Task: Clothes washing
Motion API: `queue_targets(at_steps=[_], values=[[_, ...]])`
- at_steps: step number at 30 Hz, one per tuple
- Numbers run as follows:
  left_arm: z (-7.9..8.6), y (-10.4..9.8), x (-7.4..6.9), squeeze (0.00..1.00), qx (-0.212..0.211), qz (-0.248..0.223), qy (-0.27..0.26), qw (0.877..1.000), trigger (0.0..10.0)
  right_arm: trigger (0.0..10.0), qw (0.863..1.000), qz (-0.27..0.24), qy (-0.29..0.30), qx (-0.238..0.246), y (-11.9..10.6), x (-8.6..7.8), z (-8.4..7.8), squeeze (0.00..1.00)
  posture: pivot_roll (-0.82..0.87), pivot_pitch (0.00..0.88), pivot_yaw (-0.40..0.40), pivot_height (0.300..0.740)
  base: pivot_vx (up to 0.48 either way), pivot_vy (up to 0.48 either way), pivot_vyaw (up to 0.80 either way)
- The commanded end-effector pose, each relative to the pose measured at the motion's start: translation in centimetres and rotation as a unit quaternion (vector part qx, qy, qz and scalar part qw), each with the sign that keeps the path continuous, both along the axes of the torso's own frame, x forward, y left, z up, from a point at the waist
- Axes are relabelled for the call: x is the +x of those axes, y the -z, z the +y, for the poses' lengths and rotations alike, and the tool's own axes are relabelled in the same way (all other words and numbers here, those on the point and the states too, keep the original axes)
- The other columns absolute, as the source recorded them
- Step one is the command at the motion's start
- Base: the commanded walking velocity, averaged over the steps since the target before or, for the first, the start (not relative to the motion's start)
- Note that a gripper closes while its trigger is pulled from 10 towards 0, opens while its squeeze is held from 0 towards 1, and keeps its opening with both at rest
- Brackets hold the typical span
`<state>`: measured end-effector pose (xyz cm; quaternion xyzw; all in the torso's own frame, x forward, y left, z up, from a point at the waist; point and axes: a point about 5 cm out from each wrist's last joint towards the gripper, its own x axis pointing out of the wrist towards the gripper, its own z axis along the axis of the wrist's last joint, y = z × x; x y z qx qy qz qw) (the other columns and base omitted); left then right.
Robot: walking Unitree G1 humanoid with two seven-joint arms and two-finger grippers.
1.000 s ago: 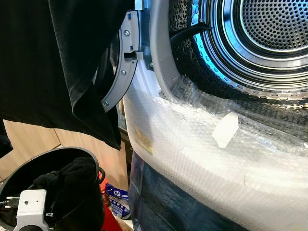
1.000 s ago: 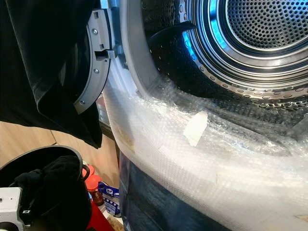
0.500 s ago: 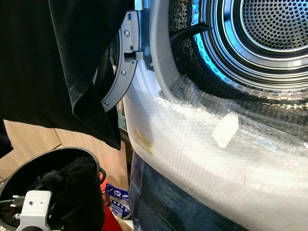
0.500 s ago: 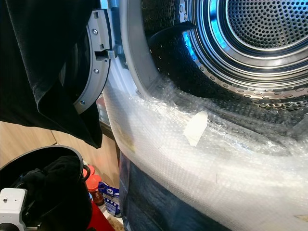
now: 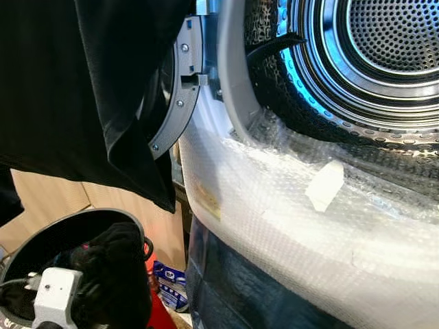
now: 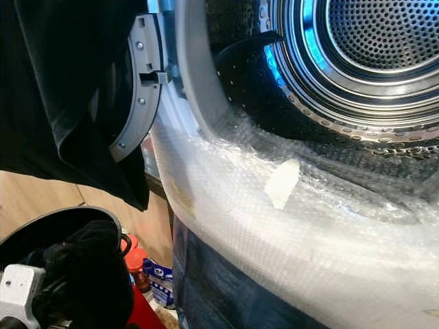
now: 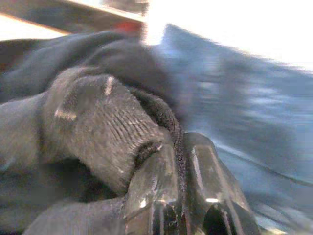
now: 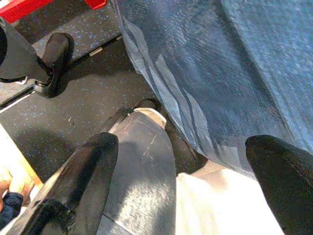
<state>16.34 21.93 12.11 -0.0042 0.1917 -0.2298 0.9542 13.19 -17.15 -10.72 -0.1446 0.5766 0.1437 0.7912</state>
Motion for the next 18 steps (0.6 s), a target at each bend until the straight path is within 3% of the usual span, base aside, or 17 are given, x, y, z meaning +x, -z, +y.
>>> queue_targets(at_steps=[1, 4, 9, 16, 18], values=[[-2.1, -1.4, -0.6, 0.0, -0.035, 0.006, 0.098, 0.995, 0.0, 10.0, 1.0, 0.007, -0.003, 0.0, 0.1, -0.3, 0.1, 0.0, 0.17, 0.0, 0.002, 0.74, 0.0, 0.0, 0.0], [-2.8, -2.5, -0.7, 0.0, -0.048, 0.006, 0.141, 0.989, 0.0, 10.0, 1.0, 0.006, -0.001, 0.001, 0.1, -0.2, 0.1, 0.0, 0.18, 0.0, -0.001, 0.74, 0.0, 0.0, 0.0], [-5.2, -5.1, 0.1, 0.0, -0.094, -0.015, 0.26, 0.961, 0.0, 10.0, 1.0, 0.001, -0.002, 0.007, 0.0, 0.0, 0.4, 0.0, 0.18, 0.0, 0.001, 0.74, 0.0, 0.0, 0.0], [-6.6, -3.2, 1.2, 0.0, -0.114, 0.028, 0.295, 0.948, 0.0, 10.0, 1.0, -0.014, -0.001, 0.009, -0.2, 0.7, 0.9, 0.0, 0.13, 0.0, 0.023, 0.74, 0.0, 0.0, 0.0], [-6.3, -1.7, 1.3, 0.0, -0.107, 0.061, 0.287, 0.95, 0.0, 10.0, 0.999, -0.027, -0.039, 0.006, -0.4, 1.3, 1.1, 0.0, 0.11, 0.0, 0.024, 0.74, 0.0, 0.0, 0.0]])
